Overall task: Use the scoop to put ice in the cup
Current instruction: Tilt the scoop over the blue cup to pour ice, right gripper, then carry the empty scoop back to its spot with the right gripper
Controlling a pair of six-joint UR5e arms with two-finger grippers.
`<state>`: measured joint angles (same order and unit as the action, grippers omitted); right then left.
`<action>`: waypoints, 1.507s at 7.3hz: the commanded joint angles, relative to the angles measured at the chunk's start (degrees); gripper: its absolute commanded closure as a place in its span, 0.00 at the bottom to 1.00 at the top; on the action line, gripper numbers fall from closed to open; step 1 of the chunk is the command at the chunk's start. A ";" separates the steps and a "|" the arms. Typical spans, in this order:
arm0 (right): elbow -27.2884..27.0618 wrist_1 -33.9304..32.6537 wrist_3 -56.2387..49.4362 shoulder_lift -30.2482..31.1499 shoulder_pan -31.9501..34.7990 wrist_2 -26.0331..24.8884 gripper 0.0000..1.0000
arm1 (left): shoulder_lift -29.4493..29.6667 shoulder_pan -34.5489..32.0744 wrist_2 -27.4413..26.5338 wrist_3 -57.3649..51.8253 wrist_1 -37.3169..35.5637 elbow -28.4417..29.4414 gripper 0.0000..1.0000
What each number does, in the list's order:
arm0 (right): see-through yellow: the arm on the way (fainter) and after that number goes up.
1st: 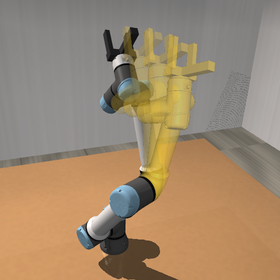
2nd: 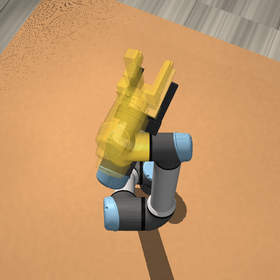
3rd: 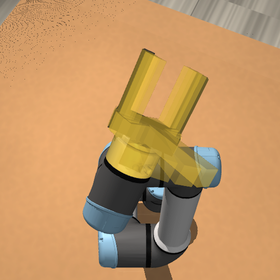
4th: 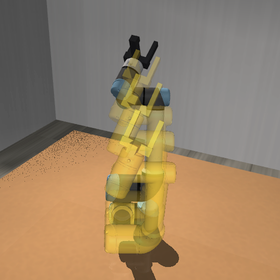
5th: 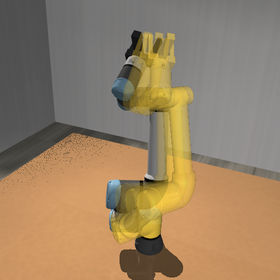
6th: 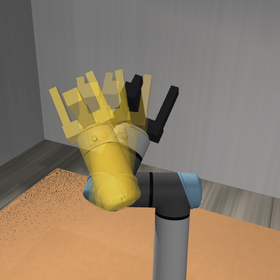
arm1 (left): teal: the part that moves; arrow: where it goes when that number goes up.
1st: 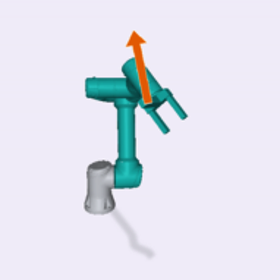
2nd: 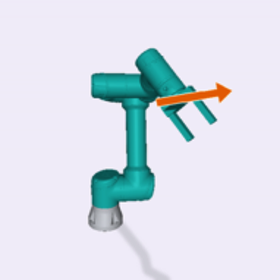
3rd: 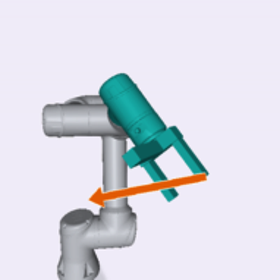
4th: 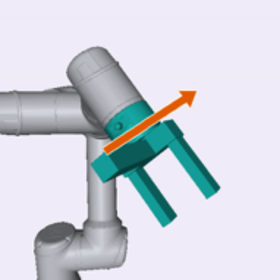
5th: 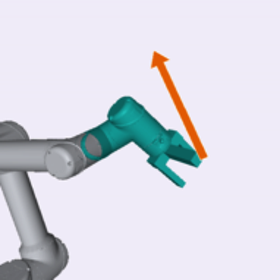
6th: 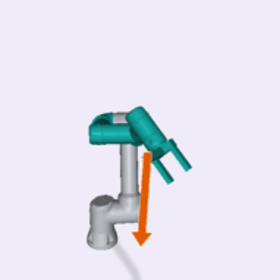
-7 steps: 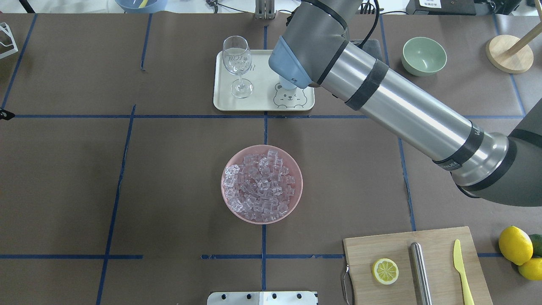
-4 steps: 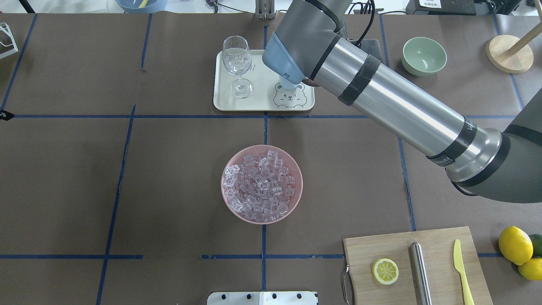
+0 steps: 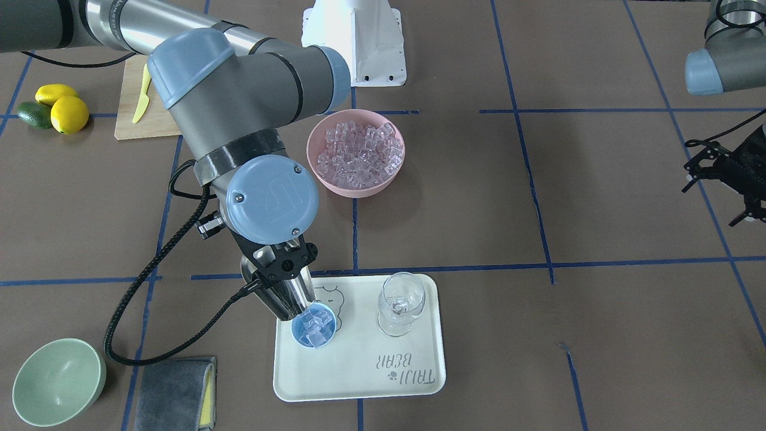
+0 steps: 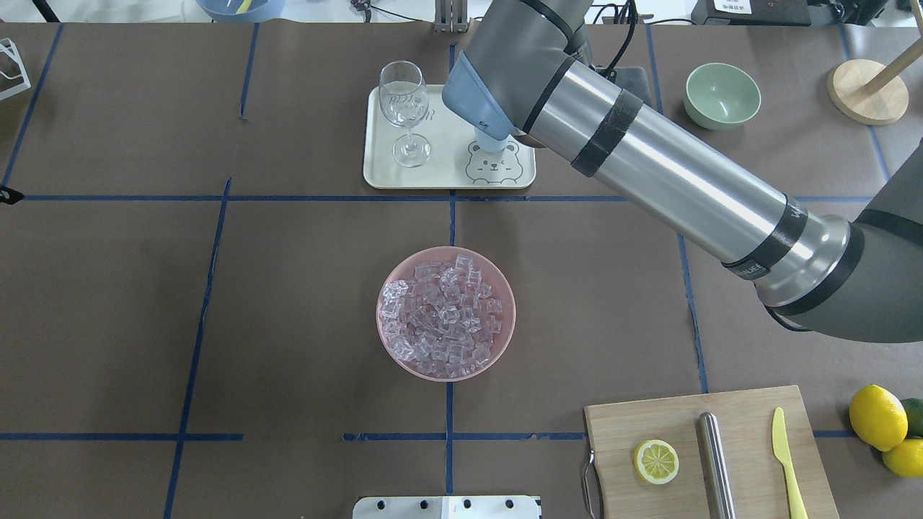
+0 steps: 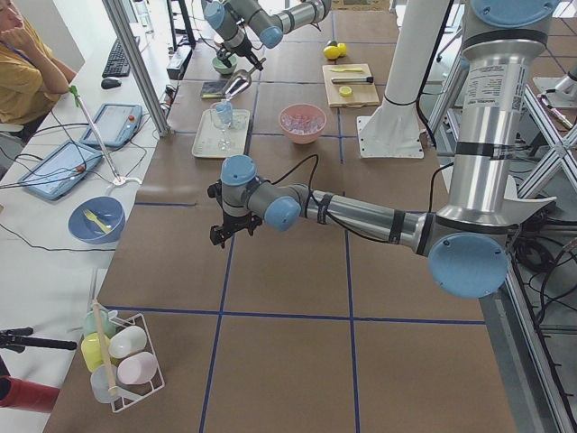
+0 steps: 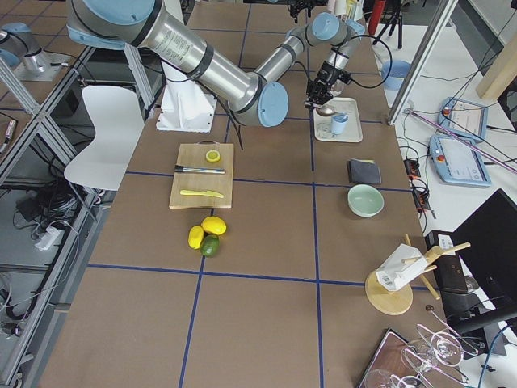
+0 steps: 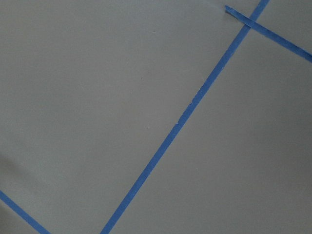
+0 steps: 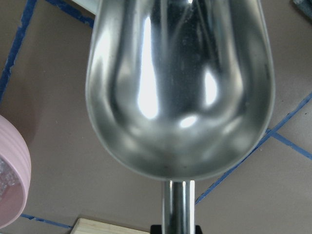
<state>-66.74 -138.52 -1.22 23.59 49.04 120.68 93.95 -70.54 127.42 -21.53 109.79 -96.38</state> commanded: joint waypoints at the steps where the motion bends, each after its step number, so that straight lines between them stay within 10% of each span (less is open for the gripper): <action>1: 0.12 -0.87 -1.14 -0.48 0.00 -0.88 1.00 | 0.00 -0.03 -0.06 -0.17 0.07 0.05 0.00; 3: -4.76 -0.88 -1.33 1.79 0.09 -0.80 1.00 | -0.35 -0.99 -0.15 -0.18 -0.02 0.49 0.00; 7: -31.46 1.13 6.10 20.83 5.00 -0.10 1.00 | -0.44 -8.82 0.02 9.78 -0.98 5.85 0.00; 11: -47.57 22.60 21.66 46.73 6.77 3.07 1.00 | -0.09 -12.68 1.94 17.58 -11.09 5.59 0.00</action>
<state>-109.02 -124.84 14.76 60.55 55.64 123.43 93.94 -81.69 128.18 -4.93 100.42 -90.74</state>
